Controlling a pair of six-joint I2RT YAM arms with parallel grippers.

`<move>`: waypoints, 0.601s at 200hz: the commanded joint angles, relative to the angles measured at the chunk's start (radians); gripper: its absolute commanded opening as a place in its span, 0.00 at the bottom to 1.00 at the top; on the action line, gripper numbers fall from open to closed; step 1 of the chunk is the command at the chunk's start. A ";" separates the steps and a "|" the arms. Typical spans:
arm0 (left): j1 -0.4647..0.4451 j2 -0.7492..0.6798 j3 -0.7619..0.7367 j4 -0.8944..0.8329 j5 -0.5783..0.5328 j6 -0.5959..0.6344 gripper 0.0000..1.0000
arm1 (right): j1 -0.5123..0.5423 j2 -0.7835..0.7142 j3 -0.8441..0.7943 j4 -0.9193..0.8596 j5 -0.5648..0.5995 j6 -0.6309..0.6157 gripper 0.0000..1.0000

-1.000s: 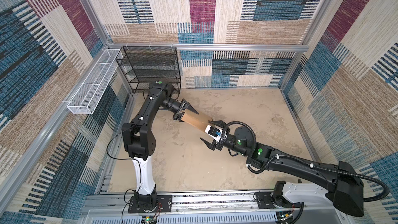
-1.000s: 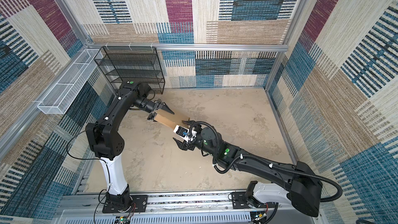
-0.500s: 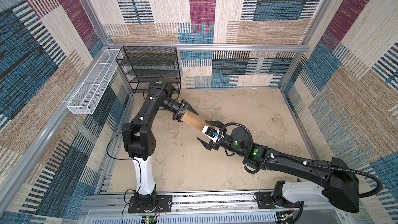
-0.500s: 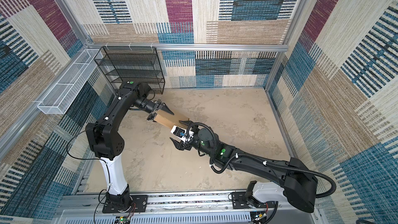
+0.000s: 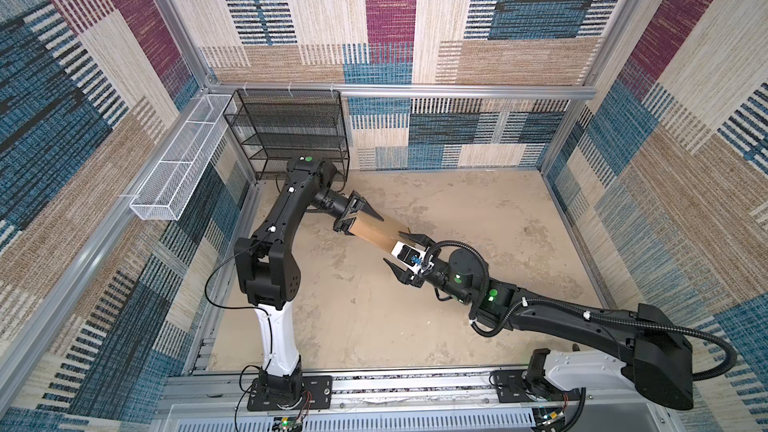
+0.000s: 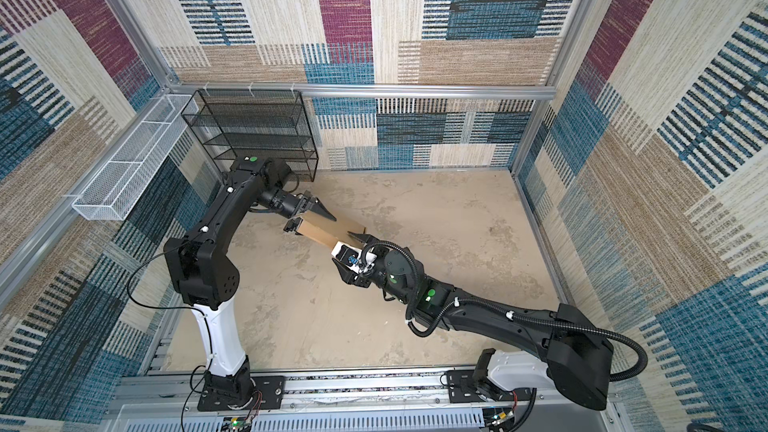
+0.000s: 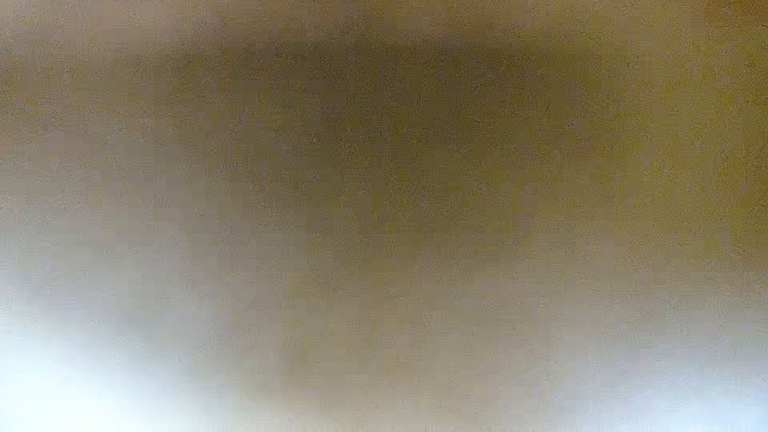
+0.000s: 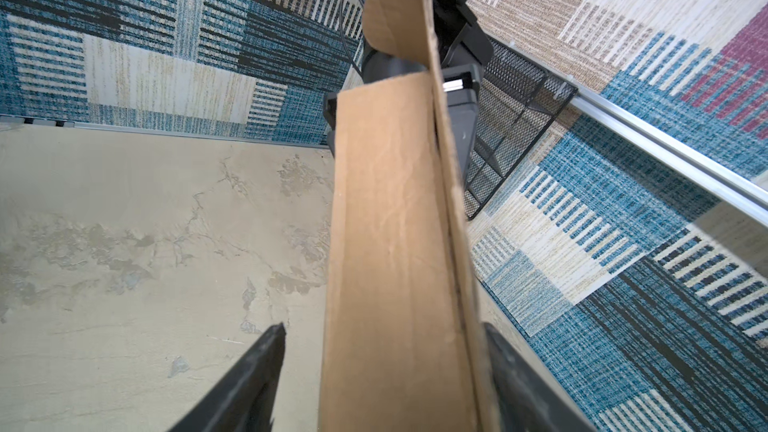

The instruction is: Fold the paper box

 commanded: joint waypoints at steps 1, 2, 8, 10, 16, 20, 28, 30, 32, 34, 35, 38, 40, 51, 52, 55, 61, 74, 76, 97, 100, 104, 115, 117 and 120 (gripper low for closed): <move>0.000 -0.012 0.000 -0.153 0.030 0.013 0.00 | 0.001 -0.014 -0.006 0.028 -0.003 -0.005 0.75; 0.000 -0.012 -0.001 -0.153 0.029 0.012 0.00 | 0.001 -0.015 -0.007 0.028 -0.003 -0.005 0.75; 0.000 -0.012 -0.001 -0.153 0.029 0.013 0.00 | 0.000 -0.024 -0.012 0.032 -0.003 -0.007 0.76; 0.000 -0.013 -0.001 -0.153 0.029 0.012 0.00 | 0.000 -0.026 -0.014 0.033 -0.001 -0.009 0.77; 0.000 -0.015 -0.003 -0.153 0.030 0.012 0.00 | 0.001 -0.031 -0.020 0.038 0.002 -0.014 0.77; 0.000 -0.016 -0.004 -0.153 0.030 0.012 0.00 | 0.001 -0.033 -0.023 0.041 0.002 -0.015 0.78; 0.000 -0.018 -0.002 -0.153 0.031 0.012 0.00 | 0.001 -0.035 -0.031 0.047 0.001 -0.016 0.78; -0.001 -0.018 -0.001 -0.153 0.031 0.013 0.00 | 0.000 -0.035 -0.032 0.050 0.001 -0.016 0.78; -0.001 -0.018 -0.001 -0.153 0.031 0.013 0.00 | 0.001 -0.034 -0.034 0.050 -0.001 -0.016 0.78; 0.000 -0.018 -0.001 -0.153 0.031 0.013 0.00 | 0.000 -0.033 -0.035 0.053 -0.002 -0.016 0.78; 0.000 -0.018 -0.001 -0.153 0.031 0.013 0.00 | 0.000 -0.032 -0.035 0.052 -0.002 -0.016 0.78; 0.000 -0.020 -0.002 -0.153 0.031 0.012 0.00 | 0.000 -0.031 -0.037 0.053 -0.002 -0.015 0.78; -0.001 -0.020 -0.001 -0.153 0.030 0.011 0.00 | 0.000 -0.029 -0.037 0.055 -0.001 -0.013 0.78; -0.001 -0.023 -0.003 -0.153 0.030 0.010 0.00 | 0.001 -0.024 -0.039 0.063 -0.009 -0.004 0.78; -0.001 -0.023 -0.003 -0.153 0.030 0.010 0.00 | 0.001 -0.024 -0.039 0.064 -0.010 -0.002 0.78; 0.000 -0.024 -0.005 -0.153 0.030 0.011 0.00 | 0.001 -0.024 -0.041 0.066 -0.013 0.000 0.78; -0.001 -0.026 -0.004 -0.153 0.030 0.012 0.00 | 0.001 -0.026 -0.046 0.075 -0.017 0.003 0.78; -0.001 -0.032 -0.011 -0.153 0.029 0.012 0.00 | 0.001 -0.031 -0.062 0.100 -0.019 0.005 0.78; -0.002 -0.033 -0.012 -0.153 0.030 0.012 0.00 | 0.001 -0.032 -0.064 0.104 -0.020 0.005 0.78; -0.002 -0.039 -0.017 -0.153 0.031 0.012 0.00 | -0.001 -0.037 -0.078 0.129 -0.038 0.009 0.79; -0.002 -0.040 -0.017 -0.153 0.031 0.011 0.00 | -0.001 -0.037 -0.076 0.126 -0.043 0.010 0.79; -0.002 -0.041 -0.017 -0.153 0.031 0.013 0.00 | -0.002 -0.037 -0.074 0.124 -0.049 0.012 0.78; -0.002 -0.044 -0.017 -0.153 0.031 0.013 0.00 | -0.002 -0.041 -0.078 0.132 -0.073 0.021 0.78; -0.002 -0.045 -0.018 -0.153 0.031 0.012 0.00 | -0.003 -0.042 -0.080 0.135 -0.076 0.023 0.79; -0.002 -0.047 -0.018 -0.153 0.030 0.012 0.00 | -0.002 -0.045 -0.081 0.137 -0.083 0.026 0.79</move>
